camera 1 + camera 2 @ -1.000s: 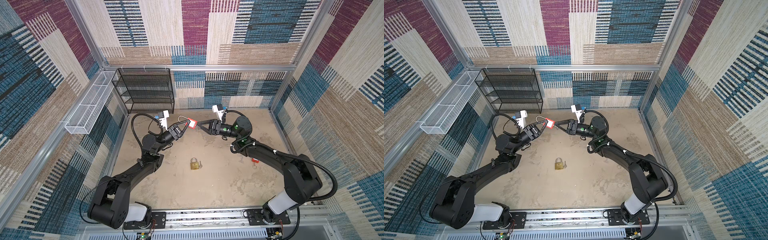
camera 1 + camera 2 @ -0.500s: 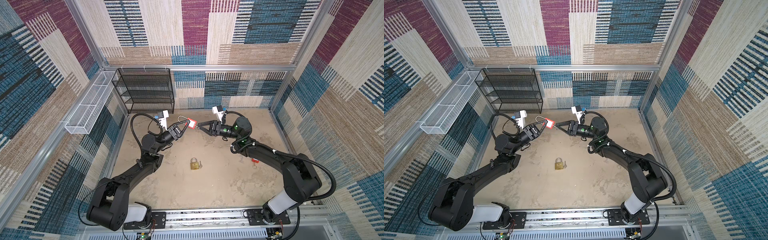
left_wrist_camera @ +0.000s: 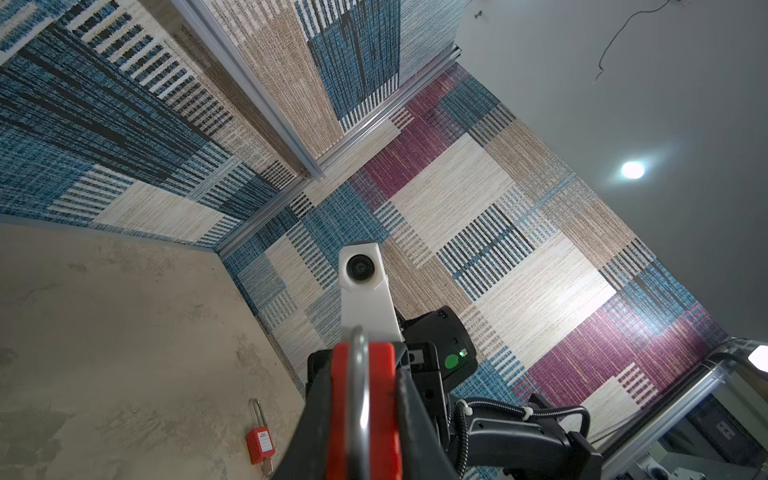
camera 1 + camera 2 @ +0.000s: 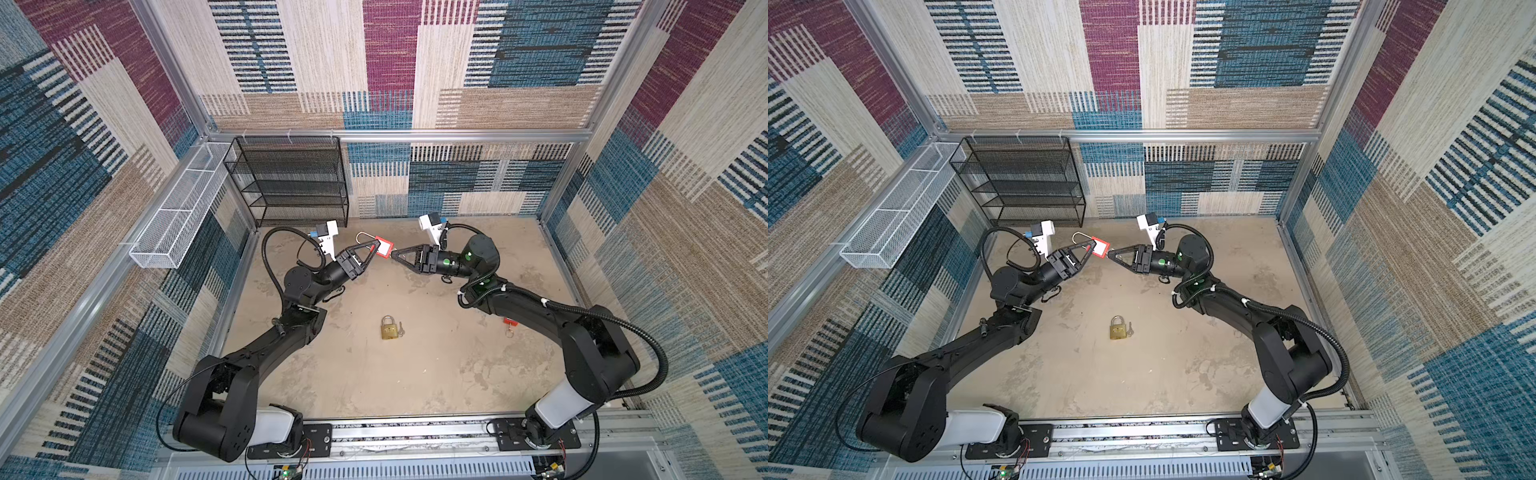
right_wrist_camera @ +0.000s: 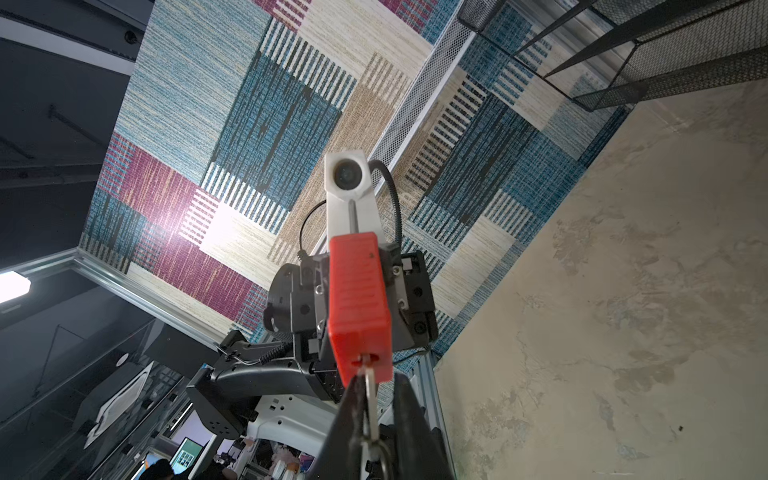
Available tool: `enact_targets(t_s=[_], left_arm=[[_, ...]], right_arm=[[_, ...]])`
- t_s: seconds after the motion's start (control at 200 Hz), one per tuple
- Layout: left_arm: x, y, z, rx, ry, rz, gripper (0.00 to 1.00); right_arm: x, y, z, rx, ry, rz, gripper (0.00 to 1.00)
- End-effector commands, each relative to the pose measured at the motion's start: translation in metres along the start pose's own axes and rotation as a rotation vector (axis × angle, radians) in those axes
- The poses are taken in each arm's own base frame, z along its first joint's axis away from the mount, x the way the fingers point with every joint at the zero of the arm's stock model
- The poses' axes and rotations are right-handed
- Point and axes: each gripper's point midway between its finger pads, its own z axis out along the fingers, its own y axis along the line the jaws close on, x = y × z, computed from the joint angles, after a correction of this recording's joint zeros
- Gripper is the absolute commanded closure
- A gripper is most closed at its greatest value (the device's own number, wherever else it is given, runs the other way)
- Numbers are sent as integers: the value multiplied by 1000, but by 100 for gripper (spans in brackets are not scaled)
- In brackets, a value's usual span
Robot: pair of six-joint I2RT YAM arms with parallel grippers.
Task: Lock with the key
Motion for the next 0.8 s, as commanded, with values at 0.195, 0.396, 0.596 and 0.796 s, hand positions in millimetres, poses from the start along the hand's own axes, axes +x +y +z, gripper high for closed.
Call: enact_targets(t_s=[0.195,0.396,0.596,0.796], left_arm=[[-10,-13,-6,12,-63,88,100],[-16,-9,-10,-26,-105,97,100],[-18,-7,-14,-50,-124,102,100],[-23,-8,-15,-52,-143,104,100]], right_arm=[[-1,1,1,2,0,-10,100],[-1,1,0,19,-4,-25,100],[0,1,-1,35,-3,-32,100],[5,0,-5,36,3,-15,100]])
